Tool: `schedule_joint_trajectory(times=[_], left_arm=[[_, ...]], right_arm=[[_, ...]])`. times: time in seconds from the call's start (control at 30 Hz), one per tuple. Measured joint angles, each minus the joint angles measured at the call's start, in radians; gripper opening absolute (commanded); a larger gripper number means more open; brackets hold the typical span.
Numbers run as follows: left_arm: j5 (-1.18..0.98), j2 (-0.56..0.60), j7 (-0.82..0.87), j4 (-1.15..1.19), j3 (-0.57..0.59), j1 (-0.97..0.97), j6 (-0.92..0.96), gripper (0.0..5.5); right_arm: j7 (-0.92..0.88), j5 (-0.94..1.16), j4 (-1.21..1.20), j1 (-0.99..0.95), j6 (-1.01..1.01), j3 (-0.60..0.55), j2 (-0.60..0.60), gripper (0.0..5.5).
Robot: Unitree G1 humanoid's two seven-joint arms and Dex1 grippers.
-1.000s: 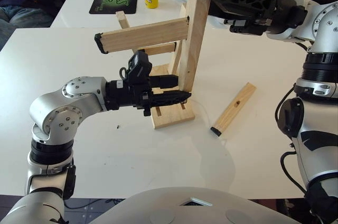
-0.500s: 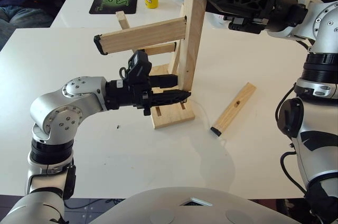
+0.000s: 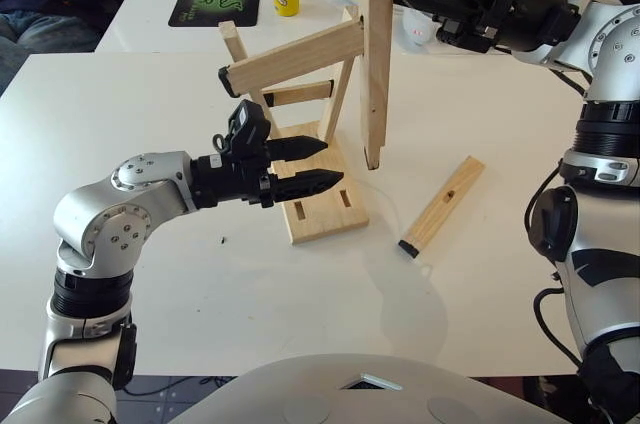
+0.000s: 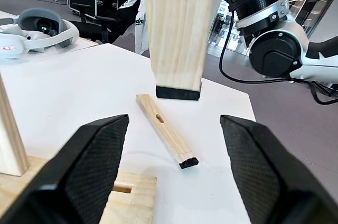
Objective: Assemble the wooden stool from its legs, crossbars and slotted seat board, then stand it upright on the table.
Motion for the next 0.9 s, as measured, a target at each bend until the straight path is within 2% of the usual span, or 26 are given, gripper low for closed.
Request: schedule_joint_trajectory(times=[0.3,0.47,0.63,0.9], left_arm=[[0.088,0.039,-0.006,0.085,0.037,0.085,-0.059,3.22],[0.137,0.040,-0.013,0.122,0.033,0.078,-0.081,3.22],[0.158,0.040,-0.015,0.119,0.025,0.068,-0.090,3.22],[0.163,0.038,-0.023,0.079,0.004,0.070,-0.089,3.22]], right_arm=[[0.013,-0.169,-0.210,0.351,-0.352,0.110,0.088,2.09],[0.006,-0.210,-0.220,0.366,-0.448,0.125,0.107,2.09],[0.055,-0.345,-0.137,0.366,-0.631,0.178,0.105,2.09],[0.140,-0.410,-0.052,0.386,-0.763,0.201,0.085,2.09]])
